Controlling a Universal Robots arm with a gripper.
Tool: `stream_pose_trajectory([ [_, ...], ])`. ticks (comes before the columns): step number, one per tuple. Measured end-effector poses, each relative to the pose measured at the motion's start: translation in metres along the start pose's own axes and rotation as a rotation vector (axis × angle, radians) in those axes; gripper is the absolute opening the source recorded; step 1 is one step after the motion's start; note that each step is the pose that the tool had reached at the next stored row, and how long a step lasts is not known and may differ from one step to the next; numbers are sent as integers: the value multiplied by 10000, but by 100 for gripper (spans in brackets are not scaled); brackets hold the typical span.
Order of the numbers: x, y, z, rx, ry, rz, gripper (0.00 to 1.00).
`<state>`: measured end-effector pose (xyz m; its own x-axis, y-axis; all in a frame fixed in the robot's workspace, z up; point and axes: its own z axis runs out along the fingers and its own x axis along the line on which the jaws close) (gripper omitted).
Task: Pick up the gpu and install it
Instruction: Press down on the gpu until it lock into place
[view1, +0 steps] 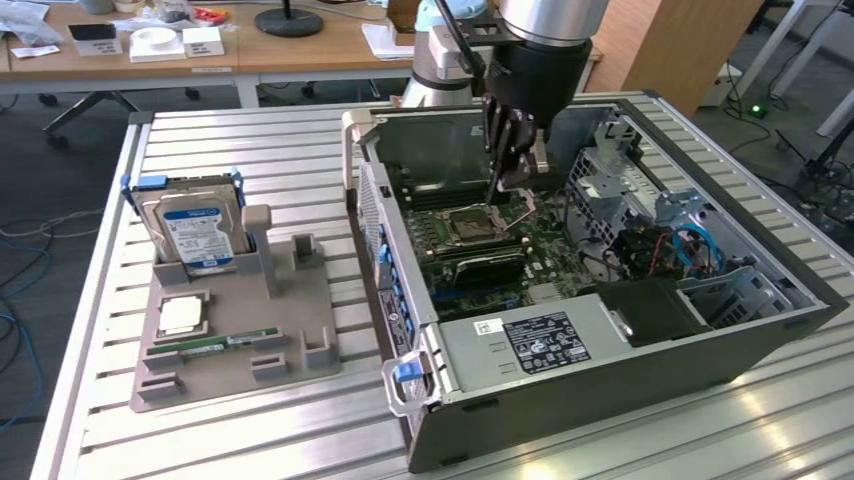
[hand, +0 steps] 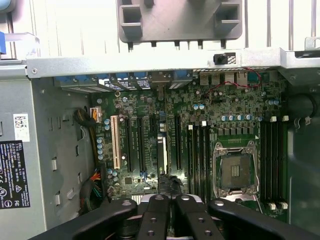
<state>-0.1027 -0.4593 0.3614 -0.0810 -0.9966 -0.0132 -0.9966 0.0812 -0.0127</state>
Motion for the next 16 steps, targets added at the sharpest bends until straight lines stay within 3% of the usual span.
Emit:
stream_pose_trajectory([
  [2, 0, 0, 0, 0, 1, 0, 11],
  [11, 0, 0, 1, -1, 2, 0, 11],
  [16, 1, 1, 67, -1, 1, 0, 11],
])
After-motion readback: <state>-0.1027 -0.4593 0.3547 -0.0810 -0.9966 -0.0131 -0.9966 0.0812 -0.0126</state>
